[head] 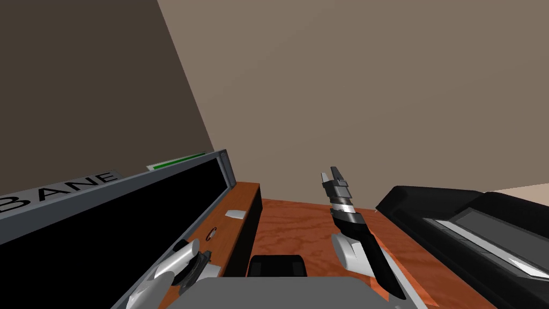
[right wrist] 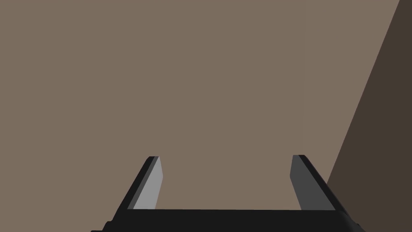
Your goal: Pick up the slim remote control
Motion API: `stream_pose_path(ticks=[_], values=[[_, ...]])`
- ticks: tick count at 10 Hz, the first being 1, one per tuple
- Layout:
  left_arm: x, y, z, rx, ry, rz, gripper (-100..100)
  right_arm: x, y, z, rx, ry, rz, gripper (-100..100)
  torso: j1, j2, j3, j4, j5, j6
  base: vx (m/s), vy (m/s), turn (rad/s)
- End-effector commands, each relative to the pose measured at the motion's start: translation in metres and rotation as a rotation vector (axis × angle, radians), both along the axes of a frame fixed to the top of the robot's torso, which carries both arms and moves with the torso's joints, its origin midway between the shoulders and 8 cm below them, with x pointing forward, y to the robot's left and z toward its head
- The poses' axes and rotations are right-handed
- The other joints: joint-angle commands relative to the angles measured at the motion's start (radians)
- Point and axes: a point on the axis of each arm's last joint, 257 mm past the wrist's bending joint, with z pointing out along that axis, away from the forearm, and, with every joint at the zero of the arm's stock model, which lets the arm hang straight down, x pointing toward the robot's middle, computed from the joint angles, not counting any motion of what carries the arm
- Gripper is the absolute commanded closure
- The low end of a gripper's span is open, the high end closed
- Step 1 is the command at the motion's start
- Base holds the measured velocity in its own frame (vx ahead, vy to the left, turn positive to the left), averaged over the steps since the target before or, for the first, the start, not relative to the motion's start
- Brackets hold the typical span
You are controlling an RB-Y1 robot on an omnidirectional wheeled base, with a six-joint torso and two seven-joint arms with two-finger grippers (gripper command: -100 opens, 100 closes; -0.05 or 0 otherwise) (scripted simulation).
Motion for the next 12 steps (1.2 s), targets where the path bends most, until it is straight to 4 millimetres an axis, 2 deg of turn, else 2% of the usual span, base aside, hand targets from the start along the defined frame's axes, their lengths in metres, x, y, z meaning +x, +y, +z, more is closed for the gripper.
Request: stream_pose_path(ticks=[1, 3, 4, 5, 6, 10, 12], values=[[0.000, 0.000, 0.000, 0.000, 0.000, 0.000, 100, 0.000, 0.000, 0.000, 0.000, 0.000, 0.000, 0, 0.000, 0.000, 0.000, 0.000, 0.000, 0.000, 0.000, 0.000, 0.000], [0.000, 0.000, 0.000, 0.000, 0.000, -0.001, 100, 0.000, 0.000, 0.000, 0.000, 0.000, 0.000, 0, 0.000, 0.001, 0.000, 0.000, 0.000, 0.000, 0.000, 0.000, 0.000], [0.000, 0.000, 0.000, 0.000, 0.000, -0.002, 0, 0.000, 0.000, 0.000, 0.000, 0.000, 0.000, 0, 0.000, 0.001, 0.000, 0.000, 0.000, -0.001, 0.000, 0.000, 0.000], [0.011, -0.006, 0.004, -0.001, -0.002, 0.011, 100, 0.000, 0.000, 0.000, 0.000, 0.000, 0.000, 0, 0.001, 0.001, 0.000, 0.000, 0.000, -0.001, -0.075, 0.035, -0.156], [0.011, -0.006, 0.004, -0.001, -0.002, 0.013, 100, 0.000, 0.000, 0.000, 0.000, 0.000, 0.000, 0, 0.002, 0.004, 0.002, 0.001, 0.000, 0.001, -0.098, 0.056, -0.126], [0.040, -0.019, 0.013, -0.002, -0.001, 0.051, 100, 0.000, 0.000, 0.000, 0.000, 0.000, 0.000, 0, 0.004, 0.009, 0.005, 0.002, 0.000, 0.000, -0.126, 0.057, -0.113], [0.047, -0.022, 0.016, -0.002, -0.001, 0.075, 100, 0.000, 0.000, 0.000, 0.000, 0.000, 0.000, 0, 0.003, 0.007, 0.004, 0.002, 0.000, -0.001, -0.071, 0.038, -0.050]])
